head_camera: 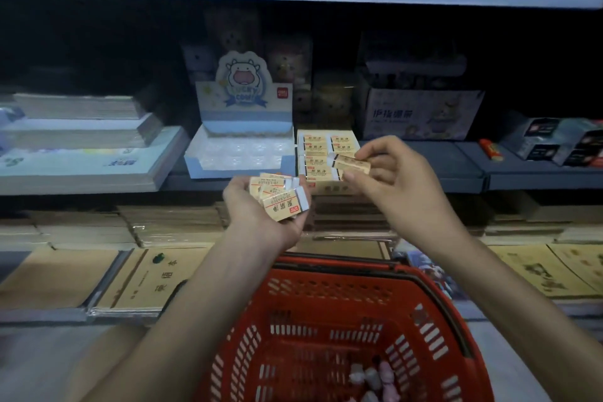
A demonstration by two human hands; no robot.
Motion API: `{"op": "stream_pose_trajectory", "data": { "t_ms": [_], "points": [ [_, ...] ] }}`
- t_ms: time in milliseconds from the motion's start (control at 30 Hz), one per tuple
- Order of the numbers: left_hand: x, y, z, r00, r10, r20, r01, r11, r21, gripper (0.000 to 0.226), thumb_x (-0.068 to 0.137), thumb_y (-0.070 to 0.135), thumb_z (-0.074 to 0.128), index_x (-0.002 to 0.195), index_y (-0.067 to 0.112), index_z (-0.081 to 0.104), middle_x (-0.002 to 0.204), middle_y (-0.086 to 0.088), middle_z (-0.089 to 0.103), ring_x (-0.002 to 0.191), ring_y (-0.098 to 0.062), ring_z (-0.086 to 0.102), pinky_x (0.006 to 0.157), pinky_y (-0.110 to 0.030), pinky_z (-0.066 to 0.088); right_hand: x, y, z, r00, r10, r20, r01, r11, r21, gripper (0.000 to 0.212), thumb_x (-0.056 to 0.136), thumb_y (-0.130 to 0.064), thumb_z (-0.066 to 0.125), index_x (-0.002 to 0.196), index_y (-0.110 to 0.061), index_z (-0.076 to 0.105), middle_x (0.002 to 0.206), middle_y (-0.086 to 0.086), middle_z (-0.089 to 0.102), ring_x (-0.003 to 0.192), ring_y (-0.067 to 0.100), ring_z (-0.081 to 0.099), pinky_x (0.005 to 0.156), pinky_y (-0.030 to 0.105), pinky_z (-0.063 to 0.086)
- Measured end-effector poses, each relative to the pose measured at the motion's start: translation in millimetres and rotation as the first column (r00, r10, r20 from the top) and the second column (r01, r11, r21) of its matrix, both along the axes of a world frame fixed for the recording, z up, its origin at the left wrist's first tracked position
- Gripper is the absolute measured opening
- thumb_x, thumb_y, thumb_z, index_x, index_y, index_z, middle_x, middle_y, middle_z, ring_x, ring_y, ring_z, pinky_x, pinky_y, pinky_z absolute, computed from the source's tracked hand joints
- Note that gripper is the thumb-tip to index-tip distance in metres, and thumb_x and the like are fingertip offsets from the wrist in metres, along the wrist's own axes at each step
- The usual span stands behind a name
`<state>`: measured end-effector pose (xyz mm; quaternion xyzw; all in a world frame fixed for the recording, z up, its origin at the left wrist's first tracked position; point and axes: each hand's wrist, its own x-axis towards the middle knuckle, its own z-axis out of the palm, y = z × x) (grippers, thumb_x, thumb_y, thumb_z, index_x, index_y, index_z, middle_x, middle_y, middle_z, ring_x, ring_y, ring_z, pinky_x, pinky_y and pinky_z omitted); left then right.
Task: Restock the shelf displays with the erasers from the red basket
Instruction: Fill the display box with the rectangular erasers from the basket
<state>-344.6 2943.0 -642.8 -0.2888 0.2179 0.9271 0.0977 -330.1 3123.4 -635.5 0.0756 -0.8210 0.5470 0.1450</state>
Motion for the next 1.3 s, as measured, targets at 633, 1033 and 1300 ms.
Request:
{"op": "stream_pose_trajectory", "data": {
  "t_ms": [633,1033,1300],
  "points": [
    [-38,-26,-22,0.996,0.048,-0.075,-0.043,0.997,0.067,0.033,0.093,0.028,0.057,0.108,0.003,0.073,0.09,-0.017,0.074,0.073,-0.03,0.075,0.063,-0.033,0.063,-118,-10,-7,0.996,0.025,0.088,-0.06,0.901,0.429,0.025,0.08,-0.004,0.079,0.091,-0.026,0.073,0.091,-0.004,0.073,0.078,0.012,0.071,0.059,0.018,0.056],
    [-47,-23,-27,0.997,0.054,-0.062,-0.051,0.997,0.051,0.032,0.093,0.029,0.057,0.103,0.003,0.073,0.091,-0.018,0.073,0.074,-0.031,0.074,0.062,-0.034,0.063,-127,-15,-18,0.994,0.086,-0.067,-0.029,0.798,0.602,0.016,0.088,-0.019,0.081,0.097,-0.032,0.08,0.099,-0.014,0.058,0.085,0.003,0.055,0.079,0.027,0.049],
    [-41,-23,-19,0.993,0.067,-0.1,-0.059,0.995,0.079,0.032,0.095,0.031,0.056,0.105,0.004,0.071,0.085,-0.016,0.072,0.067,-0.03,0.073,0.066,-0.033,0.063,-89,-33,7,0.988,0.139,-0.068,-0.093,0.887,0.453,0.005,0.092,-0.034,0.074,0.091,-0.034,0.079,0.09,-0.013,0.07,0.075,0.009,0.064,0.075,0.033,0.056]
  ]
}}
